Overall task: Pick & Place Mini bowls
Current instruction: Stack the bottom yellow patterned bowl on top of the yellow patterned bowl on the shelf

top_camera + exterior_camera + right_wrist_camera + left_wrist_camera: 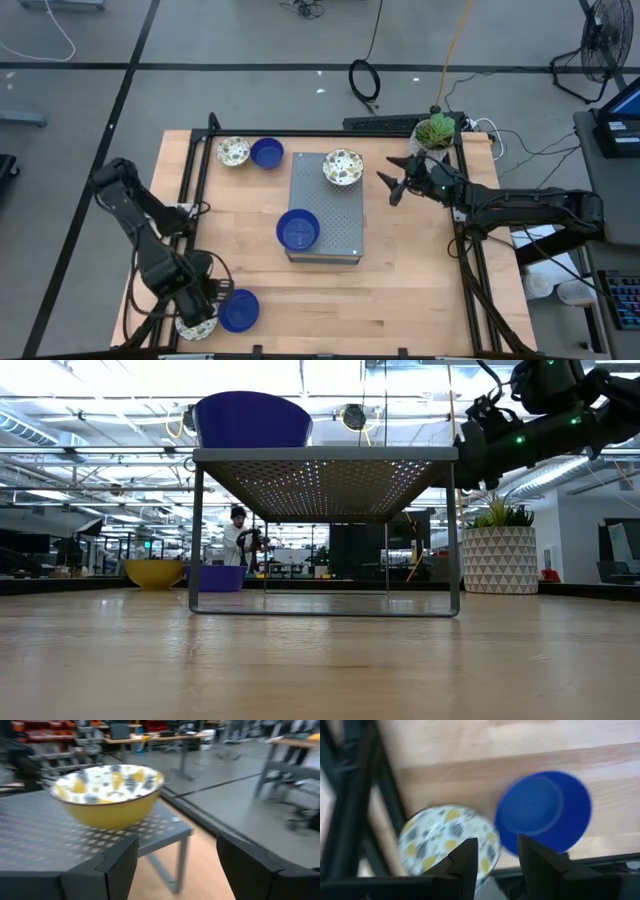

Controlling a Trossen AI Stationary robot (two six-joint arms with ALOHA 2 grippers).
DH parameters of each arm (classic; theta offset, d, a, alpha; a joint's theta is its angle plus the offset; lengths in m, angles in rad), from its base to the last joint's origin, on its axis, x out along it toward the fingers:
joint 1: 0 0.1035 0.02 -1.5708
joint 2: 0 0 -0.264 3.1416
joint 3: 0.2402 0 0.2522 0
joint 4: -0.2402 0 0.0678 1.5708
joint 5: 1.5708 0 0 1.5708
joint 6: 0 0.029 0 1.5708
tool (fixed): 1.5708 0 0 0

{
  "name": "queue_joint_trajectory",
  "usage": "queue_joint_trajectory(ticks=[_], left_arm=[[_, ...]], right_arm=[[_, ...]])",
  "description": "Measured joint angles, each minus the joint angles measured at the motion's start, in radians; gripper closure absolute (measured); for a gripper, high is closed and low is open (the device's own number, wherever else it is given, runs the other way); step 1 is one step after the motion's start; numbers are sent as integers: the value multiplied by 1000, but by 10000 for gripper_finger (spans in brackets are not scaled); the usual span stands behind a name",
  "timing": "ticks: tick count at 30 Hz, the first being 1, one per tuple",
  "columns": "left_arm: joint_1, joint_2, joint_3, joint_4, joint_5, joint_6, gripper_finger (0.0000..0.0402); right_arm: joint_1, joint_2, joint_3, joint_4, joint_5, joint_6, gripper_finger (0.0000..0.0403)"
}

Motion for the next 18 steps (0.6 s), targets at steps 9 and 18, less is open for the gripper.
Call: queue_joint_trajectory(ticks=[9,18], left_arm=[[-46,94,-2,56,-43,327,261],[-119,107,-2,20,37,166,261]], right_arm=[[73,0,-5,1,-36,0,149],[125,0,-5,70,-34,16,149]])
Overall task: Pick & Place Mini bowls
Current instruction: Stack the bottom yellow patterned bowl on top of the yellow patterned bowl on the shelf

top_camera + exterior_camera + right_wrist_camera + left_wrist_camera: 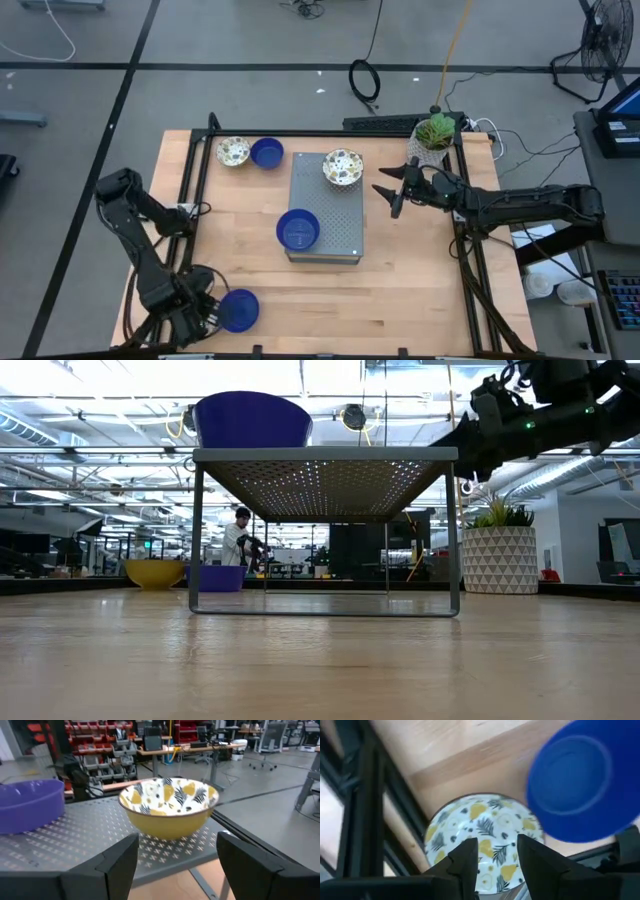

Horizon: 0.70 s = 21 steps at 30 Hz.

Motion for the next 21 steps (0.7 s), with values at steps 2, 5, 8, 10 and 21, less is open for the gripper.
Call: queue_joint_trajectory(ticks=[2,5,8,10,21], left_arm=[[-28,0,0,0,0,-61,261],[-64,1,0,-4,1,-80,261],[-80,15,0,-41,2,-70,261],[-83,33,0,-71,0,-48,261],[-87,98,0,-26,-114,450,261]], right_arm=[[9,0,0,11,0,-1,149],[16,0,0,17,0,-5,149],[17,0,0,17,0,-6,149],[18,0,0,17,0,-6,149],[18,1,0,11,0,-11,149]])
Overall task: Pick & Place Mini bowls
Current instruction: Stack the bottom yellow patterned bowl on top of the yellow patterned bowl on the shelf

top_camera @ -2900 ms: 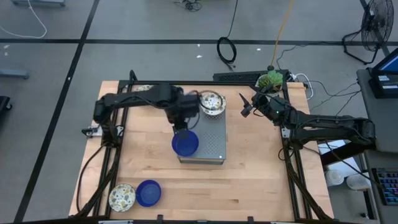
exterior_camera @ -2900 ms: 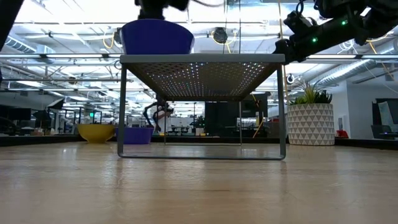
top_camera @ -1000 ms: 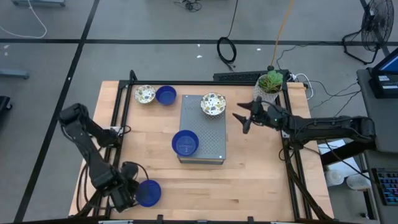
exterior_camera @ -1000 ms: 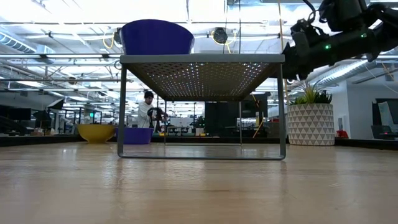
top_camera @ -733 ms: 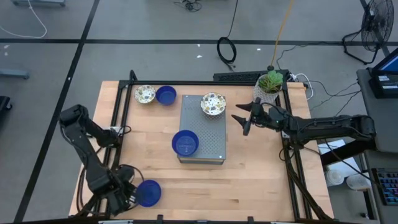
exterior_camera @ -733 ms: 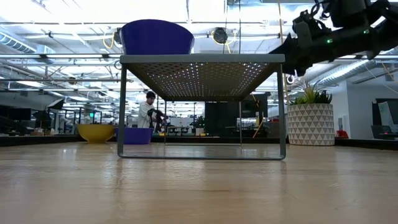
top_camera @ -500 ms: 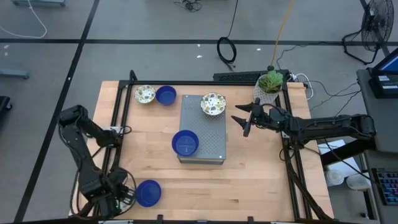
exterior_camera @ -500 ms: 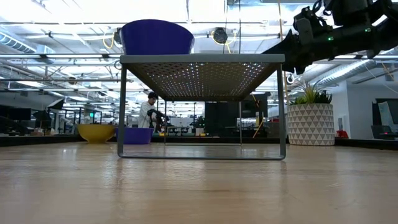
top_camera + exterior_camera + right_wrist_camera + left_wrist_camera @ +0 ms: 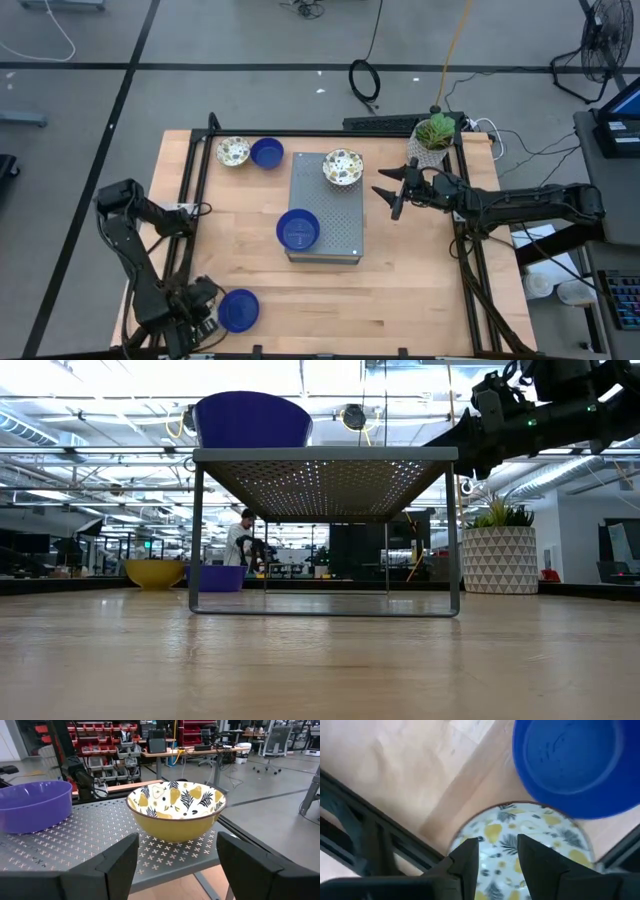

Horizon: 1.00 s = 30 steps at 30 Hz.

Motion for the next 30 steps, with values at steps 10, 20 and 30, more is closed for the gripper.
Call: queue_joint_trajectory(ticks=[10,20,30], left_arm=[[-4,-1,-6,-47,11,146,261],[-16,0,-148,58,56,125,261],[-15,-1,-164,181,34,165,261]], right_arm=[[0,0,0,-1,0,8,149],[6,0,0,-1,-1,15,149],[27,0,0,-1,0,12,149]])
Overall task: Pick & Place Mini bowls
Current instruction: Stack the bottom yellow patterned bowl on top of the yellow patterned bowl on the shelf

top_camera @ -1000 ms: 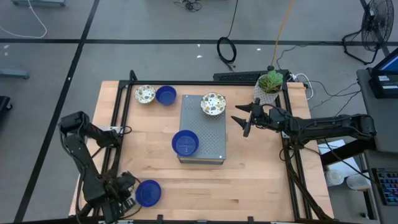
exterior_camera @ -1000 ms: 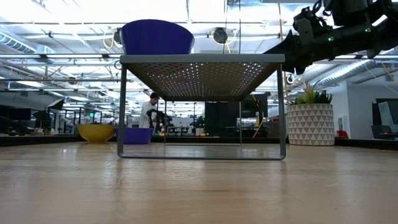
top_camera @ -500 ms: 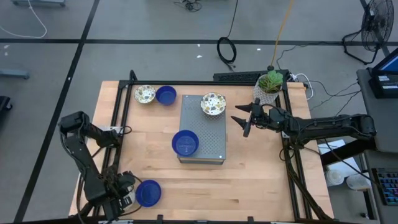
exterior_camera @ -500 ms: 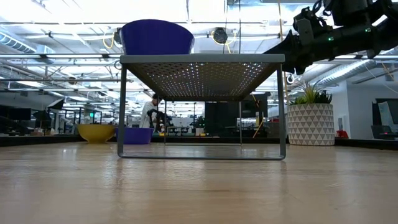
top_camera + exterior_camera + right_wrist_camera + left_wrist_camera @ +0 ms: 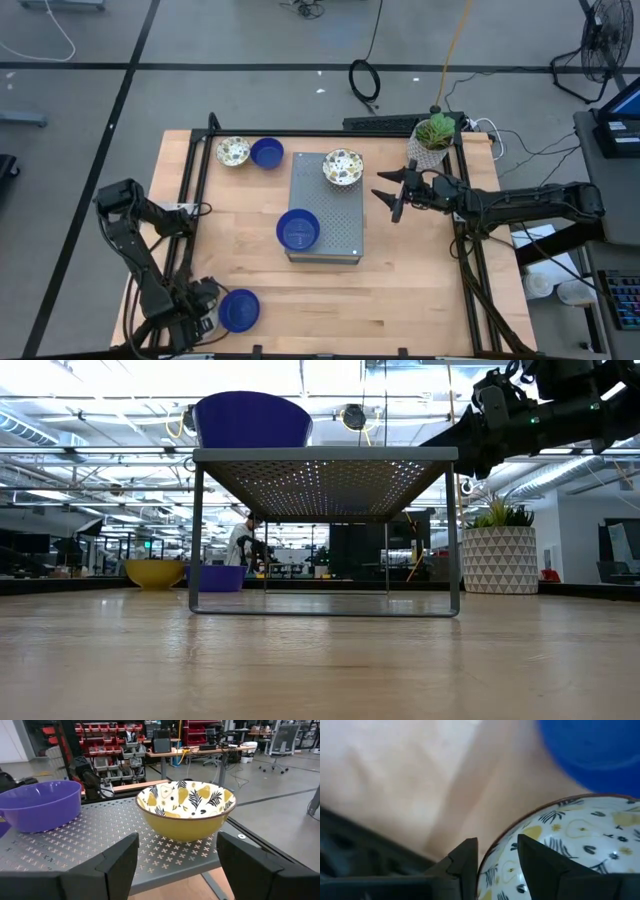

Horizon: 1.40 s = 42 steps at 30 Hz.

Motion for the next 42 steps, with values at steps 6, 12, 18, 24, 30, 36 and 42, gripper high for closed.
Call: queue_joint_trajectory(ticks=[6,12,18,24,30,36,42], left_arm=[[0,0,0,83,-70,-21,261],[11,0,0,84,-149,-81,261],[10,0,0,87,-131,-53,261],[10,0,0,100,-80,-9,280],[8,-1,3,81,-78,-3,357],[10,-5,6,62,-150,-79,379],[10,-2,3,48,-117,-102,368]], right_arm=[[0,0,0,0,0,0,149],[0,0,0,0,1,0,149],[0,0,0,0,1,-4,149],[0,0,0,-1,1,-4,149],[0,0,0,-7,2,-4,149],[0,0,0,-8,2,-5,149],[0,0,0,-9,2,-4,149]])
